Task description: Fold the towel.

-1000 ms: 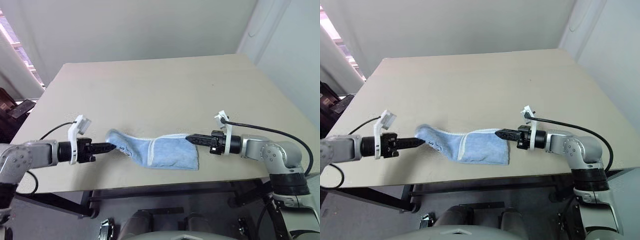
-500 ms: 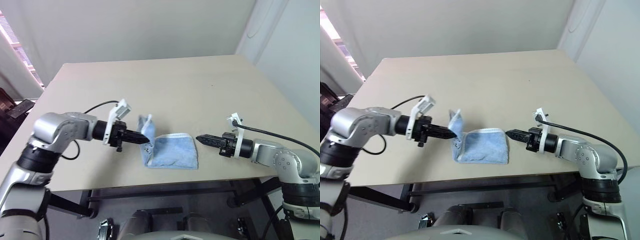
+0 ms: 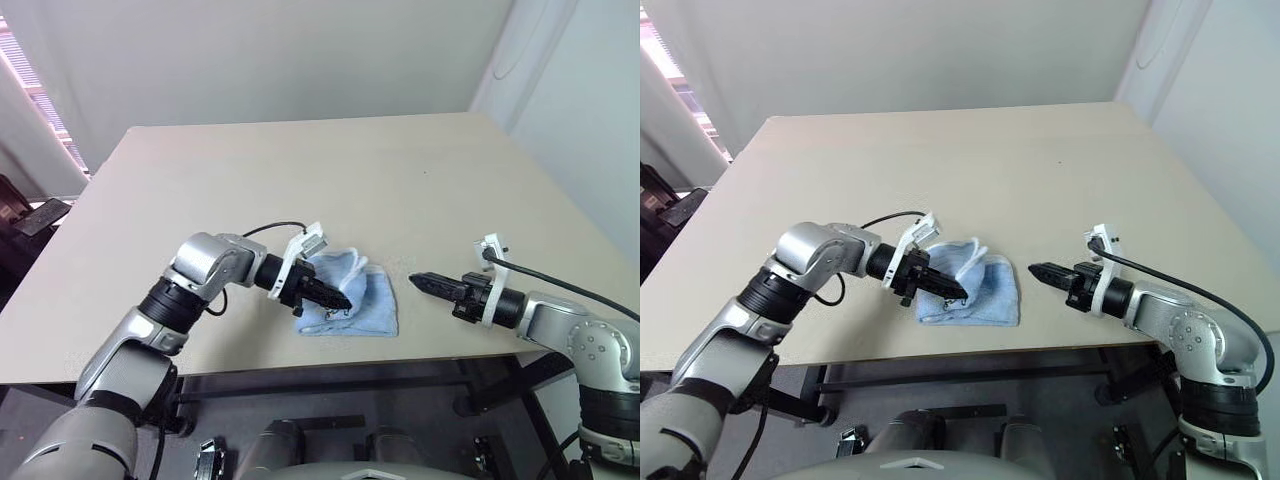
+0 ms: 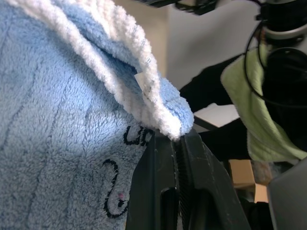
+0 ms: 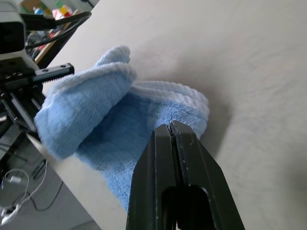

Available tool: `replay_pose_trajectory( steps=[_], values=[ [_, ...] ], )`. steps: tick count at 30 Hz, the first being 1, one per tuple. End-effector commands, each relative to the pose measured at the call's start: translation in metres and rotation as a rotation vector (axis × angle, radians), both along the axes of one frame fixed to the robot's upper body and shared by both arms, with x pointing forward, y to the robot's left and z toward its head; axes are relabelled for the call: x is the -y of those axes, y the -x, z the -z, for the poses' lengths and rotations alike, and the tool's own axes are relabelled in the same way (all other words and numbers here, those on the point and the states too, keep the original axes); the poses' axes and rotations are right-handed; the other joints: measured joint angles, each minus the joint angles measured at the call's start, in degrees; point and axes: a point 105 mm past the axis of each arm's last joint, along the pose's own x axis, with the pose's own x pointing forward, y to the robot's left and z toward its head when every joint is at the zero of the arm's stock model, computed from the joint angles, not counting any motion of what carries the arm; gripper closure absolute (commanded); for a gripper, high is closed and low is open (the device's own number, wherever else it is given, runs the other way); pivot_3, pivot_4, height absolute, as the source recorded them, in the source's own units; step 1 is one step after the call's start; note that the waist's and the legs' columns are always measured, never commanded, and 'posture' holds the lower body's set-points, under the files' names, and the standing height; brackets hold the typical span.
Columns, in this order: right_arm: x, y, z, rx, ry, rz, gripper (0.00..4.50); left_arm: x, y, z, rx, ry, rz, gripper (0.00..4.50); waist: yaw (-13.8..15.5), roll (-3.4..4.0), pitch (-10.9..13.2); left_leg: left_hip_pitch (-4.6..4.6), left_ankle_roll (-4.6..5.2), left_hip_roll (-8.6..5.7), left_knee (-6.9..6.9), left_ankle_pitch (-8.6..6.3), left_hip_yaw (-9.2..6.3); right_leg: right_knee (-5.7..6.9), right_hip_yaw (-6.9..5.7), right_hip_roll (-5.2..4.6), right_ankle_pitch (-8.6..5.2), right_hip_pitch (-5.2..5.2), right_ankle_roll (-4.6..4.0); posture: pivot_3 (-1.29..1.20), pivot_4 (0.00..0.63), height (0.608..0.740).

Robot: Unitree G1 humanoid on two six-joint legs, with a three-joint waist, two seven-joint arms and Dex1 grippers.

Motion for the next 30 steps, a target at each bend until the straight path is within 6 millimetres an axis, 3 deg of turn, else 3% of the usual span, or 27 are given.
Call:
replay_pose_trajectory(
  steps=[1, 5, 10, 13, 23, 28, 30],
  values=[
    [0.000, 0.002, -0.012, 0.049, -0.001, 0.001, 4.50, 0.011, -0.002, -0.001, 0.042, -0.006, 0.024, 4.48, -0.08, 0.00, 0.00, 0.00, 0.00, 0.00, -0.01, 0.00, 0.01, 0.01, 0.00, 0.00, 0.01, -0.01, 0.01, 0.00, 0.000, 0.740],
    [-0.002, 0.003, -0.008, 0.055, 0.033, 0.000, 4.50, 0.021, 0.000, 0.018, 0.038, -0.029, 0.031, 4.48, 0.05, 0.00, 0.00, 0.02, 0.00, 0.00, 0.07, 0.01, 0.01, 0.07, 0.00, 0.01, 0.01, 0.04, 0.01, 0.00, 0.000, 0.740],
    [-0.004, 0.004, -0.004, 0.051, 0.057, -0.009, 4.50, 0.025, -0.004, 0.023, 0.054, 0.003, 0.024, 4.48, 0.02, -0.01, 0.01, 0.03, 0.01, -0.01, 0.17, 0.01, 0.01, 0.16, 0.00, 0.01, 0.01, 0.05, 0.01, 0.00, 0.000, 0.740],
    [-0.003, 0.004, -0.003, 0.049, 0.059, -0.011, 4.50, 0.025, -0.004, 0.027, 0.045, -0.003, 0.019, 3.79, 0.04, -0.01, 0.01, 0.03, 0.01, -0.01, 0.19, 0.01, 0.00, 0.20, 0.00, 0.01, 0.01, 0.05, 0.02, 0.00, 0.000, 0.740],
    [-0.003, 0.000, -0.009, 0.075, 0.036, -0.004, 4.50, 0.019, 0.004, 0.007, 0.081, 0.078, 0.058, 0.13, 0.00, -0.01, 0.01, 0.03, 0.00, 0.01, 0.47, 0.00, -0.01, 0.44, 0.00, 0.01, 0.00, 0.07, 0.01, 0.00, 0.000, 0.740],
    [-0.012, -0.005, -0.036, 0.200, 0.002, -0.030, 4.50, 0.007, -0.008, -0.038, 0.346, 0.261, -0.004, 0.03, -0.06, 0.01, 0.01, 0.03, 0.00, 0.08, 0.58, 0.00, -0.02, 0.52, 0.00, 0.01, -0.06, 0.09, -0.11, 0.00, 0.000, 0.740],
    [-0.019, -0.005, -0.046, 0.242, -0.009, -0.062, 4.50, -0.002, -0.019, -0.046, 0.451, 0.270, -0.059, 0.03, 0.02, 0.01, 0.01, 0.04, 0.00, 0.09, 0.59, 0.00, -0.03, 0.53, 0.00, 0.02, -0.05, 0.08, -0.11, 0.00, 0.000, 0.740]
  ],
)
